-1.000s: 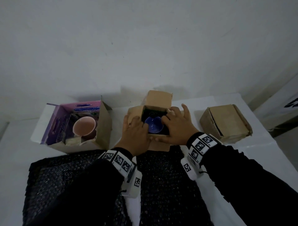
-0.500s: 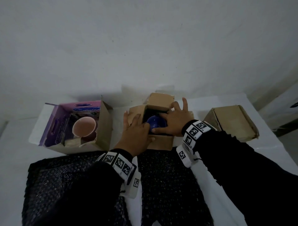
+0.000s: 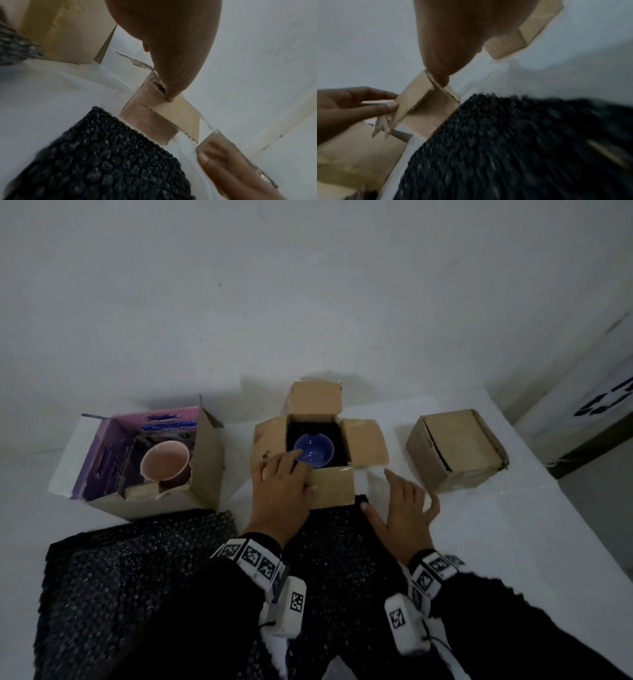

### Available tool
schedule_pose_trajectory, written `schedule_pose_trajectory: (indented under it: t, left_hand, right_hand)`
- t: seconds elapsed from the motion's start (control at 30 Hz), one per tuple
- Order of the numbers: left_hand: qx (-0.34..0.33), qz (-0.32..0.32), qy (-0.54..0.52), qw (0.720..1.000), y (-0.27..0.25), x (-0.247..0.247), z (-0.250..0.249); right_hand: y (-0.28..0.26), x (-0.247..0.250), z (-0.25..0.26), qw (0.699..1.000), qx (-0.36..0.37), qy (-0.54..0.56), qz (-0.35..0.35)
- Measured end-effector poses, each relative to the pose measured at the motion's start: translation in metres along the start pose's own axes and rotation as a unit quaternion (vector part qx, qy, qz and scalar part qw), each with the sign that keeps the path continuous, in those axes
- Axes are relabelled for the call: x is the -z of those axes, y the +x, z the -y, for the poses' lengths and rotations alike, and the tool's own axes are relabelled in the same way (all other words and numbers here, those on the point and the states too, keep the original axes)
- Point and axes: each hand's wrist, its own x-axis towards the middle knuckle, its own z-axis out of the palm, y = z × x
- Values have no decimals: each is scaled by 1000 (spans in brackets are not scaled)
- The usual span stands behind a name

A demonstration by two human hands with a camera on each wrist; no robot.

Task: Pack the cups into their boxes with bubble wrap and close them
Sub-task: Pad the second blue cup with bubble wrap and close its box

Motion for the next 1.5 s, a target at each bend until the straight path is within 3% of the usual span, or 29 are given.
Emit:
schedule_pose_trajectory:
  t: [0.1,0.23,0.37,0.47,0.53,0.63,0.8,0.9,1.0,1.07,1.1,1.17,1.2,1.27,1.4,1.5]
  left_hand:
    - [2,5,-36,999,-21,1,-6]
    - [-5,1,-62,998,-44,1,-7]
    - [-62,-9,-140,988,-64,6,-7]
    - [-104,107,-211,966,-65,15,-6]
    - [-96,131,-174,971,-58,23,-6]
    - [-87,26,-184,979,-49,40,-5]
    - [-3,-94,-273,957,-34,74,1]
    - [76,-144,-292,942,-22,103,-3]
    - [171,-179,-315,916,-9,121,-9]
    - [210,-161,-382,886,-1,132,-16]
    - [225,-133,-458,850,2,138,-22]
    - [241,-44,-617,748,5,151,-36]
    - [235,-1,-653,720,6,156,-41]
    - [213,29,-660,720,10,154,-45]
    - [244,-38,-613,751,23,138,-33]
    - [232,-36,-637,734,30,142,-28]
  right_hand:
    - [-34,-16,-1,987,-29,-75,138]
    - [-29,-9,10,989,-1,-36,146]
    - [-20,19,22,945,33,207,250]
    - [-14,49,39,919,66,285,266]
    - [-9,66,50,912,59,328,241]
    - [-4,87,58,899,45,374,222]
    - [-5,109,56,879,35,366,304]
    - [-2,126,71,892,63,386,227]
    - [10,143,94,911,92,395,71]
    - [16,156,108,930,115,346,-41]
    - [17,162,113,938,123,315,-79]
    - [12,171,124,946,144,272,-101]
    - [10,171,128,949,157,257,-93]
    - [7,166,133,949,191,247,-53]
    - [9,155,129,924,236,296,53]
    - [19,150,114,939,224,262,18]
